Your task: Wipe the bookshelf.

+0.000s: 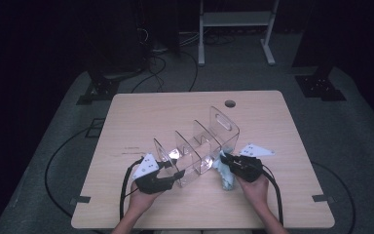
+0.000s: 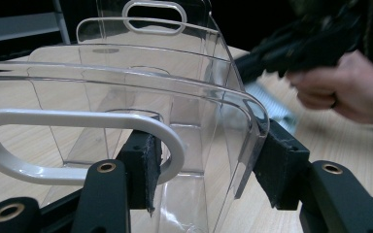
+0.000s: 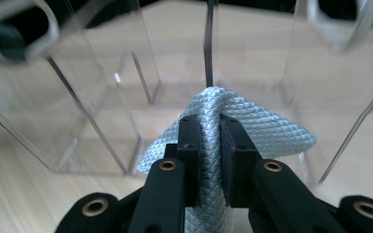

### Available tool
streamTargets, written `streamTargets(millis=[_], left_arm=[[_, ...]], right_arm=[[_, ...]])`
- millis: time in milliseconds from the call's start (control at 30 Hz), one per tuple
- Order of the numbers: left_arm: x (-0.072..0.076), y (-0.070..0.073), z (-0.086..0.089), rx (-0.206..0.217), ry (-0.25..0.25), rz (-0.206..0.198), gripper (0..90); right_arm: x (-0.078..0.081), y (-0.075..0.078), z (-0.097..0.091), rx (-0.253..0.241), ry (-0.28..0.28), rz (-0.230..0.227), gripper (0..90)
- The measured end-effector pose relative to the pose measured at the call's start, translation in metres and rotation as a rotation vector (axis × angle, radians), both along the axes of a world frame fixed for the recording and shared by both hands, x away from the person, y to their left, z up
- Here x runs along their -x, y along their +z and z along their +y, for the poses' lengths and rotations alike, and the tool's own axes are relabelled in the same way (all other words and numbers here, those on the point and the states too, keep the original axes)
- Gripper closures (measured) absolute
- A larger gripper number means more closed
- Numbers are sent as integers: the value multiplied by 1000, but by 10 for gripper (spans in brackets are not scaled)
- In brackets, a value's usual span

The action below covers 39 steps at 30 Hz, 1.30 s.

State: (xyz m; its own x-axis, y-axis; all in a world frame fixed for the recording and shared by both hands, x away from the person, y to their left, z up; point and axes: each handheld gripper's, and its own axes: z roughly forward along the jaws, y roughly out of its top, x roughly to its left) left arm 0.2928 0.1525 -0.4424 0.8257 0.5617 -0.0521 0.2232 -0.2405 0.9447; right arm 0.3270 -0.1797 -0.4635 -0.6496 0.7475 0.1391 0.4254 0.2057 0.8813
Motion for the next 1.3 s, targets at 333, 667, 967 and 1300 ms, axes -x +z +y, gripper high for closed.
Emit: streamTargets(millis=[333,667,967,1300], left_arm=[[1,0,0,3,-2,2,471],[1,0,0,5,-7,4,472],[2,0,-1,4,-8,6,472],[2,0,-2,7,-9,9,472]], right_arm=[[-1,-2,2,-12,1,9,797],[-5,-16,6,34,9,43,797],[-10,-25,6,37,18,87,797],[-12,-25,6,48,15,96,797]])
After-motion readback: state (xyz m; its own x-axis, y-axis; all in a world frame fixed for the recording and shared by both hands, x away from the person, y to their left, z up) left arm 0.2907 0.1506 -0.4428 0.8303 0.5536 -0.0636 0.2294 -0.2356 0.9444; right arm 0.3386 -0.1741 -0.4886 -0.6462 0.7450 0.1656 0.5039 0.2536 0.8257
